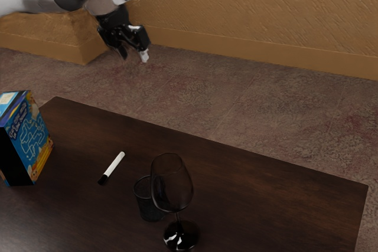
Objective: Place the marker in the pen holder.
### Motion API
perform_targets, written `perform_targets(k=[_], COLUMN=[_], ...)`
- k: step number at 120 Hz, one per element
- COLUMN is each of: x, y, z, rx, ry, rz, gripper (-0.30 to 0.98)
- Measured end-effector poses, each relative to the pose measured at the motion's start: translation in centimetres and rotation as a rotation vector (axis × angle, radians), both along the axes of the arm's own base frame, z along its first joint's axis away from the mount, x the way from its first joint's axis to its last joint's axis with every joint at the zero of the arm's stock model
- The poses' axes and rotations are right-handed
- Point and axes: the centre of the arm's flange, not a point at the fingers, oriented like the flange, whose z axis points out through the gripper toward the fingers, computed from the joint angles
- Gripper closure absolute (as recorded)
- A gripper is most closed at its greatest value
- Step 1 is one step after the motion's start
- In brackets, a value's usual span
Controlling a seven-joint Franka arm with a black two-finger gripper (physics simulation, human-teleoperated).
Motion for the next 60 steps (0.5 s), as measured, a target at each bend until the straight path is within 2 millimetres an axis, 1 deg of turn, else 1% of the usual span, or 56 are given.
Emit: perform_targets(k=[2,5,8,10,12,16,18,20,22,24,27,29,31,34,37,39,42,45,50,60], x=[-0.5,-1.1,-1.6,-2.0,-2.5,-4.9,-5.8,-6.4,-6.9,-7.4,-8.9,-9.9,-10.6,-11.1,-11.6,-11.9,-11.9,-11.6,-10.9,-8.5], y=[-1.0,-2.5,-4.0,-4.9,-5.8,-7.2,-7.4,-6.7,-4.9,-2.3,2.0,4.2,5.8,7.2,8.0,8.3,8.6,8.7,8.7,8.6], z=[1.5,3.0,3.7,3.6,3.2,-0.8,-2.7,-4.1,-5.7,-7.2,-10.1,-12.0,-14.0,-17.4,-20.5,-22.3,-24.4,-26.1,-27.6,-29.0], rx=[0.000,-0.001,0.002,0.006,0.012,0.034,0.043,0.050,0.056,0.057,0.055,0.054,0.053,0.056,0.060,0.064,0.071,0.078,0.089,0.105], ry=[-0.008,-0.007,0.004,0.018,0.036,0.111,0.142,0.165,0.191,0.214,0.248,0.267,0.287,0.322,0.354,0.369,0.382,0.382,0.365,0.311], rz=[-0.017,-0.043,-0.069,-0.085,-0.101,-0.129,-0.135,-0.124,-0.095,-0.048,0.032,0.075,0.105,0.132,0.147,0.152,0.156,0.156,0.153,0.147], gripper=[0.18,0.16,0.14,0.13,0.12,0.10,0.09,0.09,0.08,0.08,0.07,0.06,0.06,0.05,0.05,0.04,0.04,0.03,0.03,0.02])
